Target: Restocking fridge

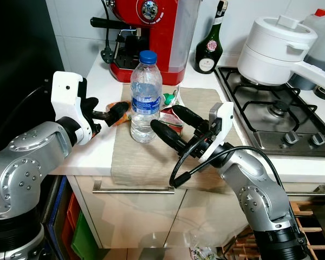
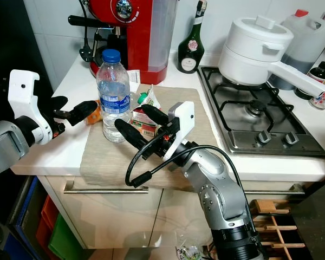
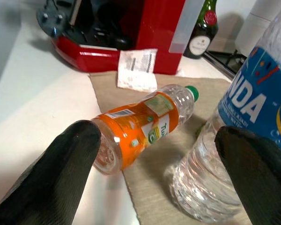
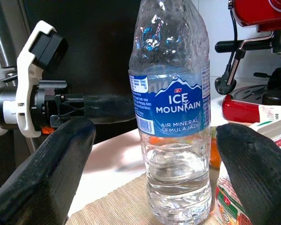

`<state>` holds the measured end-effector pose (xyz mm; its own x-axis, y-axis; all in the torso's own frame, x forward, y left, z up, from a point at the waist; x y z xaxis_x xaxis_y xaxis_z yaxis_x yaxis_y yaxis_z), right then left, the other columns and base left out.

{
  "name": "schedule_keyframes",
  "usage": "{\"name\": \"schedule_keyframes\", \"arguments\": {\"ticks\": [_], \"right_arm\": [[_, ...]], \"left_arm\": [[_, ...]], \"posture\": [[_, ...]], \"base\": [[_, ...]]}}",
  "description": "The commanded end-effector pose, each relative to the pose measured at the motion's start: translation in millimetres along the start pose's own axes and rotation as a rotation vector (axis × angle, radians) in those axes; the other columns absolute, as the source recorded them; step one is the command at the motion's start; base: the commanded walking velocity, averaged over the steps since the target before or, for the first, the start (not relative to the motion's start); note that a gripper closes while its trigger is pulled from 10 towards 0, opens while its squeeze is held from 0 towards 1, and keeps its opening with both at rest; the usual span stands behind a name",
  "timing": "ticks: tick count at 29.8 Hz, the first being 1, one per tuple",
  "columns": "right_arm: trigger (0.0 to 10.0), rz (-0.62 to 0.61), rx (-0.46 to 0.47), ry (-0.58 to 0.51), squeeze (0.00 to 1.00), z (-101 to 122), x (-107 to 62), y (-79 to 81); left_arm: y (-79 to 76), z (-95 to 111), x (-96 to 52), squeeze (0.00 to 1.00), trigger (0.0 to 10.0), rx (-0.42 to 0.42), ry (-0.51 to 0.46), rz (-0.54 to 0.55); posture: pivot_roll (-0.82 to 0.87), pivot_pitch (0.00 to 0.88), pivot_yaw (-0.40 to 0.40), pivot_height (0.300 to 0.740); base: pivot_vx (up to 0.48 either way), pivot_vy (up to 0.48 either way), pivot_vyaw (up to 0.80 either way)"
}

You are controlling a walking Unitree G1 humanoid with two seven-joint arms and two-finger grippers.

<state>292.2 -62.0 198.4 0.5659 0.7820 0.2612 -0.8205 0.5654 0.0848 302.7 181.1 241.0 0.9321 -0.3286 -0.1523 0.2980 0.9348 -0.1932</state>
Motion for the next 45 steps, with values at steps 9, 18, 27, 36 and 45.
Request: {"name": "schedule_keyframes", "arguments": {"ticks": [9,18,27,36,45], "right_arm": [[10.0,-0.068,-0.035,-0.011,0.00,7.3,-2.6,-15.2],[10.0,-0.047,-0.025,-0.003,0.00,5.0,-0.9,-10.9],[10.0,-0.043,-0.028,0.005,0.00,4.2,-1.3,-10.7],[10.0,-0.044,-0.028,-0.002,0.00,4.5,0.8,-9.6],[10.0,-0.056,-0.032,-0.008,0.00,5.4,-0.1,-9.3]], "left_arm": [[-0.3,53.3,-12.1,0.00,10.0,0.150,-0.306,0.056],[-11.4,76.8,-20.9,0.00,10.0,0.109,-0.435,-0.155],[-19.3,78.8,-17.7,0.00,10.0,0.089,-0.430,-0.375],[-23.0,76.5,5.2,0.00,10.0,0.090,-0.407,-0.430],[-42.0,94.8,5.4,0.00,10.0,0.065,-0.486,-0.578]], "posture": [[0.03,0.000,-0.055,0.740],[0.03,0.000,-0.057,0.740],[0.02,0.000,-0.053,0.740],[0.00,0.000,-0.035,0.740],[-0.02,0.000,-0.022,0.740]], "base": [[0.000,0.000,0.00],[0.000,0.000,0.00],[0.000,0.000,0.00],[0.000,0.000,0.00],[0.000,0.000,0.00]]}}
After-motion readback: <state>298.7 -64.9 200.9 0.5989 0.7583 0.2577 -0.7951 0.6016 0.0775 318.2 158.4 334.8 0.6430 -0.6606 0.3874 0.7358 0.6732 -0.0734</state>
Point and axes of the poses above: a point about 5 cm out from each wrist's last joint towards the gripper, its own x axis pointing out of the wrist towards the gripper, its own z axis along the axis of the wrist's last joint, y = z × x, the point moved 2 cm from there along x, pointing out of the wrist towards the gripper, and after that the axes turned 5 degrees about -x, right-handed, at the moved point
